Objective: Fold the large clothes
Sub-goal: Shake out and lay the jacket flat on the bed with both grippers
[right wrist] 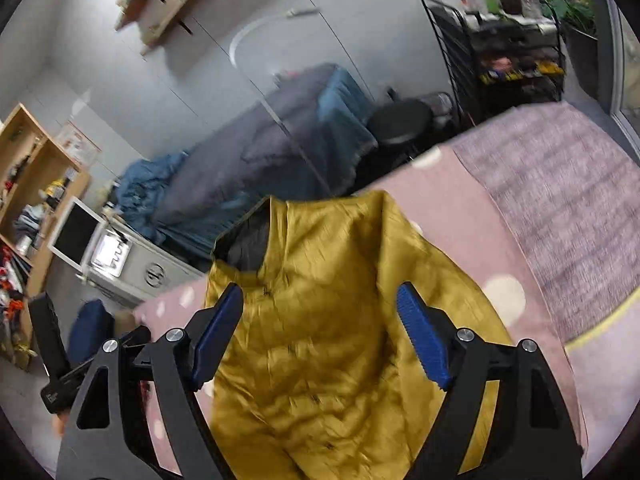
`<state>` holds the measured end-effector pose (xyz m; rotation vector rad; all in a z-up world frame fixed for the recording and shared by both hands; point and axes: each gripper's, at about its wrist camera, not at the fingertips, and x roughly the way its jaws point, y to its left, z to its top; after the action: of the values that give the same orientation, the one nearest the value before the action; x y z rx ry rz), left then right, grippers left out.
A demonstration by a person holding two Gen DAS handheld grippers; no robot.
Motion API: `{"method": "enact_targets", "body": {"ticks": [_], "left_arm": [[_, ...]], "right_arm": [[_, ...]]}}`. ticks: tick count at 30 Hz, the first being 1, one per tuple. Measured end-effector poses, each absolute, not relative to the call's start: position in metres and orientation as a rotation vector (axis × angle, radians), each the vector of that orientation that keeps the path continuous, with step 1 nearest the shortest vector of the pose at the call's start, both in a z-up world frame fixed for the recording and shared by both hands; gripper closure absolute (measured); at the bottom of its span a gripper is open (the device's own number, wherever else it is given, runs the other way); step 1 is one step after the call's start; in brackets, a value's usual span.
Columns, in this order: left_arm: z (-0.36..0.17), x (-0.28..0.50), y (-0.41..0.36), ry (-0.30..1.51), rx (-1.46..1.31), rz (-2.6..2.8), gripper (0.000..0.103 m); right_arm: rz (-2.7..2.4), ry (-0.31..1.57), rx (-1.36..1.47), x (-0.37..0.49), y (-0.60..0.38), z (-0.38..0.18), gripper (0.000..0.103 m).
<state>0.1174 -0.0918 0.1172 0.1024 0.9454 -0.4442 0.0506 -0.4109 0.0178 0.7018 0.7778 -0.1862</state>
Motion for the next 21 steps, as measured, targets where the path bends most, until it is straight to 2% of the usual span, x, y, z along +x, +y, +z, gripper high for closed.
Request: {"method": "enact_targets", "body": {"ticks": [4, 10, 15, 21], "left_arm": [[0.030, 0.093, -0.074, 1.124, 0.173, -0.344, 0.010], [-0.042, 0.033, -0.028, 1.226, 0.276, -0.234, 0.010], [-0.065, 0.008, 0.027, 1.242, 0.281, -0.125, 0.010], [-0.075, -0.006, 0.098, 1.267, 0.105, 0.006, 0.007]], "right_arm": [[-0.186, 1.015, 0.461, 0.029, -0.364, -0.054, 0.024], [-0.091, 1.247, 0.106, 0.003, -0.295, -0.118, 0.024], [-0.074, 1.321, 0.119, -0.003, -0.283, -0.144, 0.024], [-0.109, 1.291, 0.145, 0.008, -0.286, -0.138, 0.024]]}}
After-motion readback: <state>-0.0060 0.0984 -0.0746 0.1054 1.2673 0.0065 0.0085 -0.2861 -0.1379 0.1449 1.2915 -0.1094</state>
